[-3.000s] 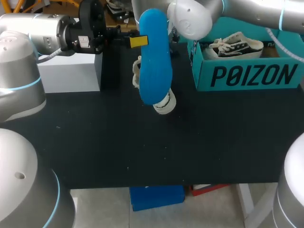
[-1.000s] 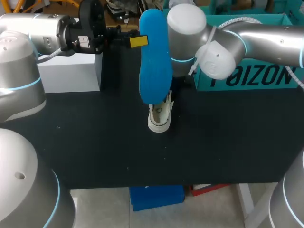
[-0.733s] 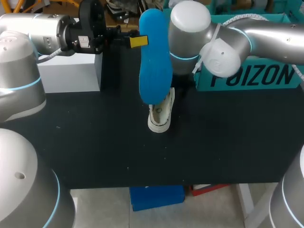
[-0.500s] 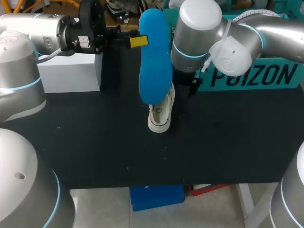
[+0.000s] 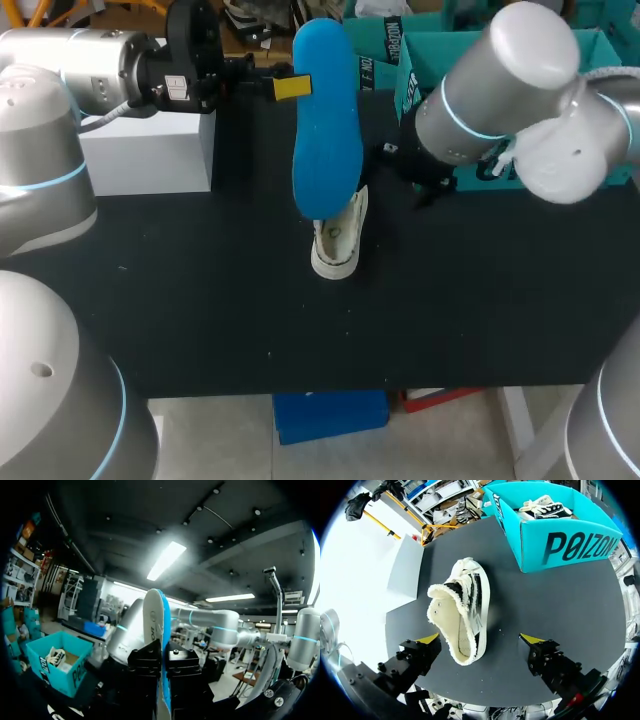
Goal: Take the shoe out of the shoebox, open the shoe tongue, remove and reinsert the insole, then place the shoe into the shoebox
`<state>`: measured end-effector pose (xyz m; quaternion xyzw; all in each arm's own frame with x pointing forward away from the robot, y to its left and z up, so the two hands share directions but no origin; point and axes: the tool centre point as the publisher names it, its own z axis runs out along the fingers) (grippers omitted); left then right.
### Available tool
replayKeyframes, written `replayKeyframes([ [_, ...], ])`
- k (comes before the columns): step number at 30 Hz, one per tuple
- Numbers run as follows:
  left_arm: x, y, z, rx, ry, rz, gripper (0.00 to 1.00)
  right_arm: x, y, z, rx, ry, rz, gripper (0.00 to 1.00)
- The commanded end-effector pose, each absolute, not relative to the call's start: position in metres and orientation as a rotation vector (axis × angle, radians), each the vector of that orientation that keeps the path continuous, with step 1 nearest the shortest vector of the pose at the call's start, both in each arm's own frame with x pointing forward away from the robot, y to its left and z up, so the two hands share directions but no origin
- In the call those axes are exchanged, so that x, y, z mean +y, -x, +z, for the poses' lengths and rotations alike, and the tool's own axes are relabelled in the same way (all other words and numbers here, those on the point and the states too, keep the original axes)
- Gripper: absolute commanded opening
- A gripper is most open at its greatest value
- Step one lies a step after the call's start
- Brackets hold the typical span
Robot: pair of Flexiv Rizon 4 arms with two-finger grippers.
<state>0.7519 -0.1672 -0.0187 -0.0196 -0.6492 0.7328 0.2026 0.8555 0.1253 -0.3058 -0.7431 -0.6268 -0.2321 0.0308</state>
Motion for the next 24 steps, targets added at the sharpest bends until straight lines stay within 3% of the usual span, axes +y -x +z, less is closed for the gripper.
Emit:
replayKeyframes([
  [1, -0.168, -0.75, -0.019, -1.815, 0.051, 2.049, 0.0, 0.113, -0.851, -0.304, -1.793, 2.032, -0.957, 1.0],
  [10, -0.168, -0.75, -0.019, -1.815, 0.051, 2.049, 0.0, 0.114, -0.853, -0.283, -1.646, 1.83, -1.136, 1.0],
  [24, -0.168, -0.75, -0.019, -1.815, 0.051, 2.049, 0.0, 0.116, -0.853, -0.28, -1.682, 1.847, -1.125, 1.0],
])
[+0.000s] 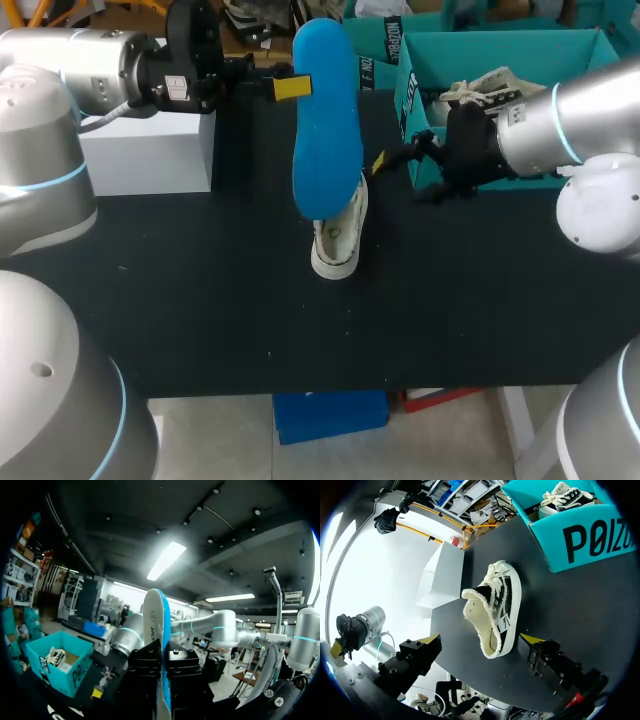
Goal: Take the shoe out of the shoebox, open the shoe tongue, remove and reinsert the insole, then place the shoe into the shoebox
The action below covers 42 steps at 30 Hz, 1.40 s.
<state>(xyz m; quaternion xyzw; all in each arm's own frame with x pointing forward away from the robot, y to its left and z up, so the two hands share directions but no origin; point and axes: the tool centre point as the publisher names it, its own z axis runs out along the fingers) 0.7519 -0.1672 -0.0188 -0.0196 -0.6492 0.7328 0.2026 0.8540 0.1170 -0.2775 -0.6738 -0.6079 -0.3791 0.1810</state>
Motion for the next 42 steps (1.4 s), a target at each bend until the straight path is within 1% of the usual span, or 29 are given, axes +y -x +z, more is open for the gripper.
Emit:
replayKeyframes([
  [1, -0.168, -0.75, -0.019, -1.815, 0.051, 2.049, 0.0, 0.116, -0.853, -0.28, -1.682, 1.847, -1.125, 1.0],
  [8, -0.168, -0.75, -0.019, -1.815, 0.051, 2.049, 0.0, 0.116, -0.853, -0.28, -1.682, 1.847, -1.125, 1.0],
  [11, -0.168, -0.75, -0.019, -1.815, 0.051, 2.049, 0.0, 0.114, -0.856, -0.275, -1.636, 1.777, -1.171, 1.0],
  [18, -0.176, -0.752, -0.019, -1.987, 0.233, 2.116, 0.0, 0.115, -0.865, -0.258, -1.585, 1.658, -1.267, 1.0],
  [24, -0.175, -0.75, -0.028, -2.225, 0.534, 2.164, 0.0, 0.118, -0.87, -0.248, -1.512, 1.56, -1.344, 1.0],
  [29, -0.173, -0.753, -0.052, -2.418, 0.785, 2.154, 0.0, 0.122, -0.873, -0.24, -1.35, 1.373, -1.472, 1.0],
  [34, -0.169, -0.753, -0.068, -2.576, 1.059, 2.146, 0.0, 0.125, -0.875, -0.236, -1.304, 1.333, -1.481, 1.0],
  [37, -0.168, -0.752, -0.077, -2.695, 1.317, 2.094, 0.0, 0.128, -0.875, -0.233, -1.295, 1.308, -1.481, 1.0],
  [42, -0.168, -0.753, -0.088, -2.729, 1.588, 2.092, 0.0, 0.128, -0.875, -0.233, -1.295, 1.308, -1.481, 1.0],
])
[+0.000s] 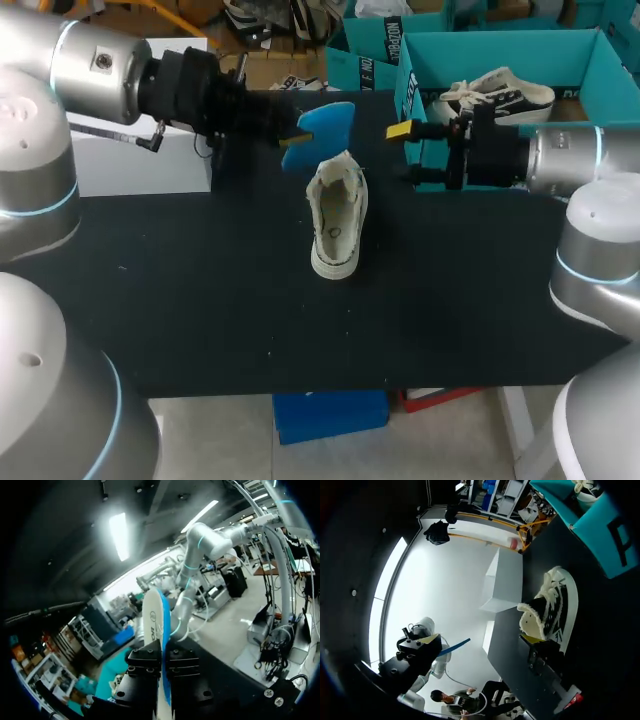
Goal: Take the shoe out of the shoebox, open the shoe tongue, remove and reinsert the insole, then place the shoe into the shoebox
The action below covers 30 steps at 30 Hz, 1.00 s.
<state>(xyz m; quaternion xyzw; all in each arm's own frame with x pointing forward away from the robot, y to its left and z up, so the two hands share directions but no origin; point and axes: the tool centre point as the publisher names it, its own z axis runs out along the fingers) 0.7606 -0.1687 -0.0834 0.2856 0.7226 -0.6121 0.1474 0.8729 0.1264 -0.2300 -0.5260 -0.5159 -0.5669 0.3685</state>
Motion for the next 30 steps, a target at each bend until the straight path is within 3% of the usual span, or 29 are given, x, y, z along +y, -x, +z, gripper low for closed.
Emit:
replayKeyframes([
  [1, -0.168, -0.753, -0.09, 1.775, -1.063, -1.36, 0.0, 0.128, -0.875, -0.233, -1.295, 1.308, -1.481, 1.0],
  [24, -0.169, -0.757, -0.099, 1.754, -1.079, -1.329, 0.0, 0.128, -0.875, -0.233, -1.295, 1.308, -1.481, 1.0],
  [30, -0.163, -0.7, -0.115, 1.595, -1.075, -1.241, 0.0, 0.128, -0.875, -0.233, -1.295, 1.308, -1.481, 1.0],
])
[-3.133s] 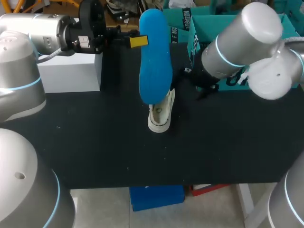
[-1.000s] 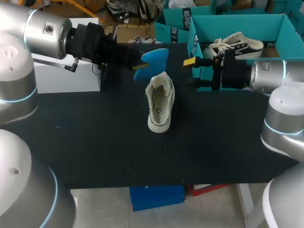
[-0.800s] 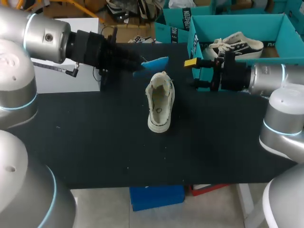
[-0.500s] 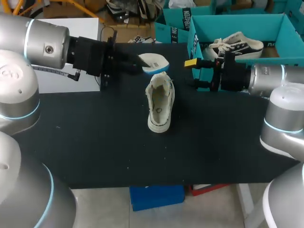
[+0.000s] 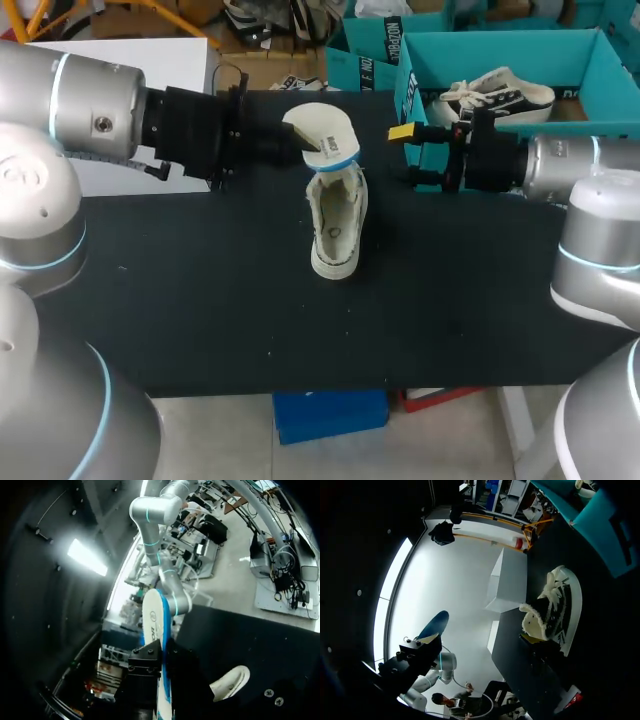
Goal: Take the shoe out of the shoebox, open the shoe tongue, remove and reinsert the insole, then place the shoe into the shoebox
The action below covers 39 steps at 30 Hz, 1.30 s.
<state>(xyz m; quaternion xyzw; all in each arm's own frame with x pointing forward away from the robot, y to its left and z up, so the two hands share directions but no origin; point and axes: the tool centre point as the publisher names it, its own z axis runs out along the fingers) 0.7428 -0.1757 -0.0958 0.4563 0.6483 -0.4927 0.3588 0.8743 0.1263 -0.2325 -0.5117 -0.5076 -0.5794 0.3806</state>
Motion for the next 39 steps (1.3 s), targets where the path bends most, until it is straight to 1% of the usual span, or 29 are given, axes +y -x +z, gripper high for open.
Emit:
replayKeyframes([
  [1, -0.161, -0.692, -0.121, 1.57, -1.099, -1.225, 0.0, 0.128, -0.875, -0.233, -1.295, 1.308, -1.481, 1.0],
  [7, -0.154, -0.668, -0.159, 1.509, -1.122, -1.15, 0.0, 0.128, -0.875, -0.233, -1.295, 1.308, -1.481, 1.0],
  [19, -0.148, -0.666, -0.232, 1.322, -1.241, -1.07, 0.0, 0.128, -0.875, -0.233, -1.295, 1.308, -1.481, 1.0],
  [29, -0.162, -0.699, -0.275, 1.326, -1.395, -0.945, 0.0, 0.128, -0.875, -0.233, -1.295, 1.308, -1.481, 1.0],
  [37, -0.172, -0.732, -0.287, 1.314, -1.512, -0.766, 0.0, 0.128, -0.875, -0.233, -1.295, 1.308, -1.481, 1.0],
  [39, -0.173, -0.739, -0.288, 1.31, -1.491, -0.795, 0.0, 0.128, -0.875, -0.233, -1.295, 1.308, -1.481, 1.0],
])
